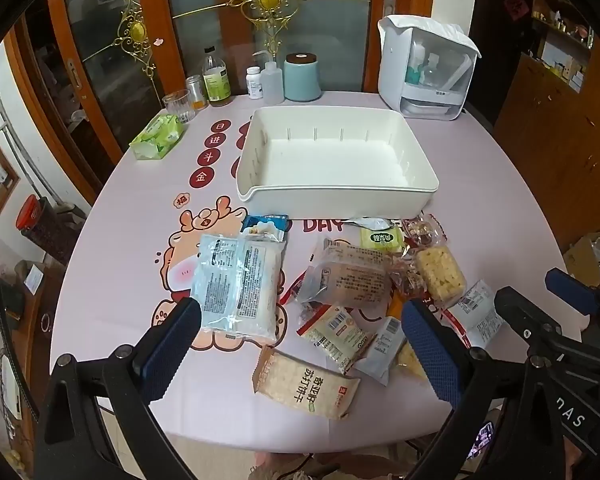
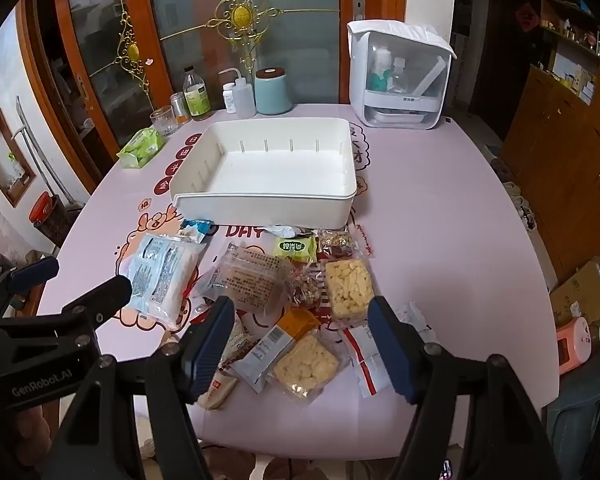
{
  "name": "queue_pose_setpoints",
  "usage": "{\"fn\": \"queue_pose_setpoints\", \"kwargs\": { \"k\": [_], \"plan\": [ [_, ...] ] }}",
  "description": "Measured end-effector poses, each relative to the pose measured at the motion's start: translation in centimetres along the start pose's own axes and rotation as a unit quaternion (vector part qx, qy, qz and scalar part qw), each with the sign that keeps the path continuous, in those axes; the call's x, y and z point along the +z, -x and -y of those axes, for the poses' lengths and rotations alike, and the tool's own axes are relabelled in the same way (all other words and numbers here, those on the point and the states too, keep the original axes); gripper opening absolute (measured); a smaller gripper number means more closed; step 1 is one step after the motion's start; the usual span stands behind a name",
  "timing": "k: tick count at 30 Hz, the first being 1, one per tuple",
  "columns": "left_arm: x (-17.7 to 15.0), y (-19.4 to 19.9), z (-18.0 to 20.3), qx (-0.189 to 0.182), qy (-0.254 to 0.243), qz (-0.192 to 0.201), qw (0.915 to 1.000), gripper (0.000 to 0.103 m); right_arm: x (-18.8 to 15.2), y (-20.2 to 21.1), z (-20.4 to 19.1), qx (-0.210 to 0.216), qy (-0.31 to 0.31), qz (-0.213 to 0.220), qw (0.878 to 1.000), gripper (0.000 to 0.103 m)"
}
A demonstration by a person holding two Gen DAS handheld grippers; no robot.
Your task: Organize snacks
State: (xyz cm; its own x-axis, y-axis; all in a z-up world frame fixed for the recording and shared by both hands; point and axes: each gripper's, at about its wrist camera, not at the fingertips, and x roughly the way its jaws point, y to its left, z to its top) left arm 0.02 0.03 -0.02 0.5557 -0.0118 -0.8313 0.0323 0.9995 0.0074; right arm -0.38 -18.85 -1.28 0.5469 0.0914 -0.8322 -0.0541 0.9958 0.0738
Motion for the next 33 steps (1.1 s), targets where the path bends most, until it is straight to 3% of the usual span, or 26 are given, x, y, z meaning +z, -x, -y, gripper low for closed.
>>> {"fn": "queue_pose_setpoints", "kwargs": {
  "k": [33],
  "plan": [
    [-0.1, -0.9, -1.0, -0.01, -0.019, -0.011, 0.9997, 0.1, 0.3, -0.4, -1.4, -0.008, -0.006, -0.006, 1.0, 0.07]
  ]
}}
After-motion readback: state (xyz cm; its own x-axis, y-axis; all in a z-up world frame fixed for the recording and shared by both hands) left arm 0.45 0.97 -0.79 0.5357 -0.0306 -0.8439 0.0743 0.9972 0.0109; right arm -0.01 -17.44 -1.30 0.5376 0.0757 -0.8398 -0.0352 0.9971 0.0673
